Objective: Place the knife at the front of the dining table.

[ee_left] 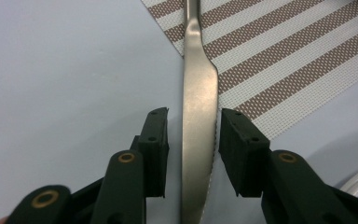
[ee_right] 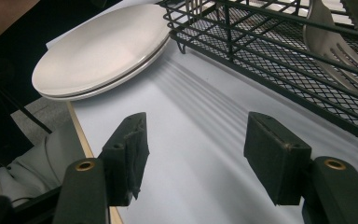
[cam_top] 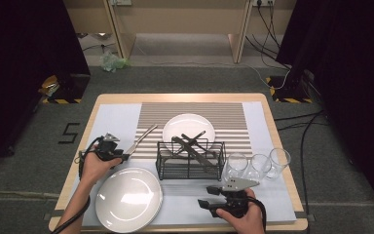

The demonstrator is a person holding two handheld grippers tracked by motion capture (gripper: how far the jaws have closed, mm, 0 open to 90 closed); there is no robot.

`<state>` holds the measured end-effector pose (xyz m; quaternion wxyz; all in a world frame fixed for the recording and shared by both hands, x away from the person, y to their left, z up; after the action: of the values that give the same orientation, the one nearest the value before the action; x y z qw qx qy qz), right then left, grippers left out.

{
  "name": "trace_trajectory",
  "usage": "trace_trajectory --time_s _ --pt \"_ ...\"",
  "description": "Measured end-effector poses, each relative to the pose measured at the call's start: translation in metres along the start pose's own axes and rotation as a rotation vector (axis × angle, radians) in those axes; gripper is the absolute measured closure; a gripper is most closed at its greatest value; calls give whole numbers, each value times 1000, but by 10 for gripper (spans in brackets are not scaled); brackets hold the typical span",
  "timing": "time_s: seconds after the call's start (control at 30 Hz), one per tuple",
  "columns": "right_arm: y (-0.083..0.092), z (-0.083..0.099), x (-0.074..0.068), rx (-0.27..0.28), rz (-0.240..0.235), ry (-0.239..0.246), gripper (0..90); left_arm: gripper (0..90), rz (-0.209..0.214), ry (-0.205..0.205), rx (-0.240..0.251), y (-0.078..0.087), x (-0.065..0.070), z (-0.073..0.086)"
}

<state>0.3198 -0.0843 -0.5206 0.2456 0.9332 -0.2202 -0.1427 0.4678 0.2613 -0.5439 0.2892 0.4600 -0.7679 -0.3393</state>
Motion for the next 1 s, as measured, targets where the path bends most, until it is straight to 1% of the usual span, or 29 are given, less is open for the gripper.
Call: trace_trajectory --time_s 0.13,0.2,0.27,0.33,0.53,0.6,0.67,0.8,0.9,1.0 --pt "0 0 0 1 0 0 398 620 2 -3 -6 1 0 0" --pt "0 0 0 -1 0 0 399 603 0 -6 -4 1 0 -1" --pt "0 0 0 -1 -1 -2 399 577 -13 -9 -2 1 -1 -1" --pt "0 0 0 -2 -1 -1 398 551 -16 -8 -9 1 -2 0" --pt "0 0 0 -4 -1 -3 399 547 -13 -18 -23 2 -1 2" --pt "0 0 0 -4 -1 -1 399 557 -18 -18 -19 2 0 2" --pt "0 0 0 -3 -1 0 399 569 -21 -29 -18 2 1 3" --pt "0 0 -1 -2 -3 -2 398 674 -10 -47 -29 2 6 3" --pt "0 0 0 -4 -2 -1 399 724 -9 -45 -38 2 8 3" --pt "0 0 0 -1 -1 -1 398 729 -19 -29 -45 2 8 3"
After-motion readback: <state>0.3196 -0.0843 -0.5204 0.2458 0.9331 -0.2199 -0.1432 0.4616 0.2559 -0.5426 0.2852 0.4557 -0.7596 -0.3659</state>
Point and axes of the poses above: each handheld gripper's, and its own axes: y roughly backward along the jaws, z roughly out of its underside, x roughly to its right, the point moved 8 cm from there along -y, roughly forward along the jaws, and after that the axes turned 8 degrees about y, right-handed, at the moved point
